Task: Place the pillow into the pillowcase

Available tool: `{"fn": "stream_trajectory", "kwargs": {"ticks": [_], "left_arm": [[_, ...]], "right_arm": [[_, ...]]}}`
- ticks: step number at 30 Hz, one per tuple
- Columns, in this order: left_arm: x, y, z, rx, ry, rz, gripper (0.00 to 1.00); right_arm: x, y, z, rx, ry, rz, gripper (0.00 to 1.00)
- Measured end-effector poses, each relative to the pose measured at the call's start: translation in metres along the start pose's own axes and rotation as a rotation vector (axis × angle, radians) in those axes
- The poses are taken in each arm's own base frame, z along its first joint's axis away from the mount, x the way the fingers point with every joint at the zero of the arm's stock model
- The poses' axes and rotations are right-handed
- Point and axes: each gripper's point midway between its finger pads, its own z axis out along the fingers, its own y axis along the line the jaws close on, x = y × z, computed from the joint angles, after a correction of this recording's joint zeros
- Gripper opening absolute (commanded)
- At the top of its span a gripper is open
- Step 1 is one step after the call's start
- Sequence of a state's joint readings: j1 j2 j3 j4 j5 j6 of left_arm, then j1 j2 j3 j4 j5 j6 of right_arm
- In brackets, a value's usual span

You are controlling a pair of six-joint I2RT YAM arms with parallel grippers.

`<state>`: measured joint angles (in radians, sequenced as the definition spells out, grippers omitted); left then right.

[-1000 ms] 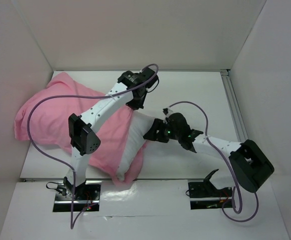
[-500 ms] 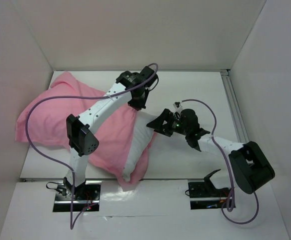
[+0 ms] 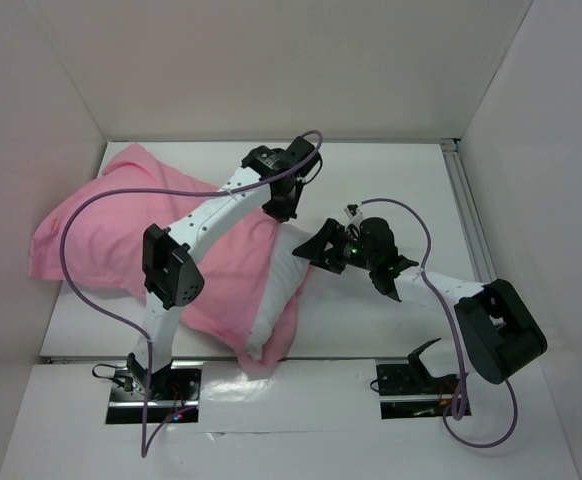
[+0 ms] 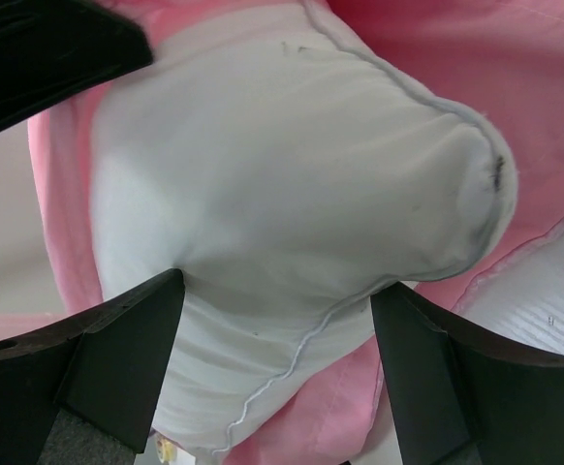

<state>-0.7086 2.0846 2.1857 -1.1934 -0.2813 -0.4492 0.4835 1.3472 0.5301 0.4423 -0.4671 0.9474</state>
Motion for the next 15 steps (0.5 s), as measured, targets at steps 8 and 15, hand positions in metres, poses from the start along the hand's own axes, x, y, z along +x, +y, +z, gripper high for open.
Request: {"fn": "stream_trajectory", "kwargs": {"ticks": [8,15], "left_arm": [[0.002,-0.009,0.02,0.015,0.024,0.002,0.35],[-0.003,-0.015,0.021,0.039,0.008,-0.011,0.11]], "right_arm": [[0.002,-0.003,0.0,0.008,0.006,-0.013,0.85],[0.003,-0.002,0.0,0.009,0.008,-0.021,0.85]]}}
